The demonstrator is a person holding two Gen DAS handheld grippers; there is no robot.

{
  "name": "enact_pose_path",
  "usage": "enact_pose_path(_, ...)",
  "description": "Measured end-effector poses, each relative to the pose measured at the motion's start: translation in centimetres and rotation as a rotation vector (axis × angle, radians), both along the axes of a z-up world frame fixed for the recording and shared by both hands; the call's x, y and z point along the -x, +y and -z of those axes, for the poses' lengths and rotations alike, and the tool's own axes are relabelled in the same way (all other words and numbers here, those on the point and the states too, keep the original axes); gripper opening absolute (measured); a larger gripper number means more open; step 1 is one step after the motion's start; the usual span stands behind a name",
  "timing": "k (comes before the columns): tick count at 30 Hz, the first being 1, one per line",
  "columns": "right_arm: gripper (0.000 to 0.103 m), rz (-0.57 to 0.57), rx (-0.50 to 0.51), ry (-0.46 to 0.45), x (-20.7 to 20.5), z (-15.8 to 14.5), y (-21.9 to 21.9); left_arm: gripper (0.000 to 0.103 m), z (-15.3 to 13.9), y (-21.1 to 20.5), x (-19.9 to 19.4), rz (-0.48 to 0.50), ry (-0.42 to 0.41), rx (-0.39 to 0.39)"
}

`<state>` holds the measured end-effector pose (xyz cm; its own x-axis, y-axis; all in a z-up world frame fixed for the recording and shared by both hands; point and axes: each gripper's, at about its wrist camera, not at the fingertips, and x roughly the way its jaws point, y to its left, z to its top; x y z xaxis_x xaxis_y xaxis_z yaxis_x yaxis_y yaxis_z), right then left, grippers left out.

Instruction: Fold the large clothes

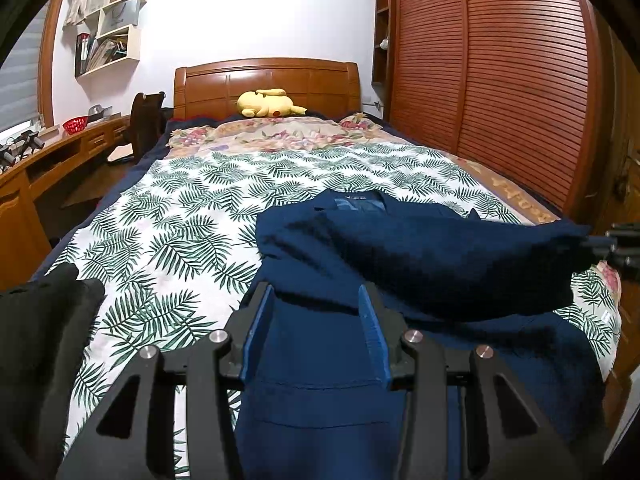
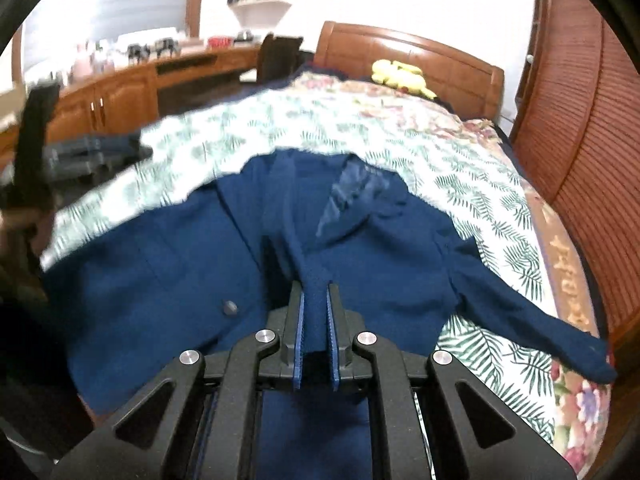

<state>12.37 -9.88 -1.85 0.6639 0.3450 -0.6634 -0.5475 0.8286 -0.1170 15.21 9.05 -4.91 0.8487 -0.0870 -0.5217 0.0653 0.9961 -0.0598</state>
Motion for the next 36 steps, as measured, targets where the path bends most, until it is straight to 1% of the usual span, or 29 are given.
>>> enact_pose_path(2,0.007,0.01,-0.023,0.001,-0.6,-0.7,-0.2,0.043,0.0,0.1,0.0,0.001,0.001,-0.001)
enact_pose_path(3,0.007,0.023,-0.016,0.0,-1.0,-0.7,-0.3,0.043,0.0,0.1,0.0,0.001,0.002,-0.002)
enact_pose_path(5,0.004,0.057,0.002,0.008,-2.1,-0.3,-0.8,0.043,0.0,0.1,0.0,0.002,0.004,-0.006)
enact_pose_path(7,0.004,0.093,0.013,0.031,-3.5,0.6,-1.4,0.043,0.1,0.0,0.0,0.003,0.007,-0.011)
enact_pose_path(9,0.004,0.159,0.078,0.031,-5.0,2.2,-2.1,0.043,0.2,-0.3,-0.1,0.004,0.009,-0.014)
enact_pose_path(11,0.004,0.217,0.118,0.042,-6.5,3.5,-3.0,0.043,0.3,-0.5,-0.2,0.008,0.012,-0.014)
enact_pose_path(14,0.004,0.257,0.119,0.045,-7.5,4.4,-4.0,0.043,0.4,-1.1,-0.7,0.016,0.017,-0.019)
enact_pose_path(15,0.012,0.265,0.123,0.036,-7.5,4.5,-4.1,0.043,0.4,-1.4,-0.8,0.018,0.019,-0.022)
enact_pose_path(17,0.02,0.302,0.142,0.015,-7.5,4.5,-4.4,0.043,0.5,-1.8,-1.1,0.023,0.021,-0.026)
enact_pose_path(18,0.026,0.309,0.142,0.009,-7.5,4.4,-4.5,0.043,0.5,-2.0,-1.2,0.025,0.021,-0.025)
enact_pose_path(20,0.035,0.308,0.12,0.012,-7.4,4.3,-4.9,0.043,0.6,-2.4,-1.4,0.031,0.022,-0.021)
enact_pose_path(23,0.041,0.294,0.107,0.025,-7.1,4.4,-4.8,0.043,0.8,-3.1,-1.8,0.042,0.026,-0.025)
enact_pose_path(26,0.043,0.262,0.096,0.053,-6.5,5.2,-4.4,0.043,1.0,-3.8,-2.2,0.053,0.034,-0.027)
enact_pose_path(31,0.044,0.217,0.099,0.087,-5.3,7.0,-3.7,0.043,1.3,-4.9,-2.7,0.076,0.04,-0.027)
enact_pose_path(36,0.045,0.206,0.097,0.123,-4.7,8.5,-4.1,0.043,1.7,-6.3,-3.4,0.098,0.045,-0.03)
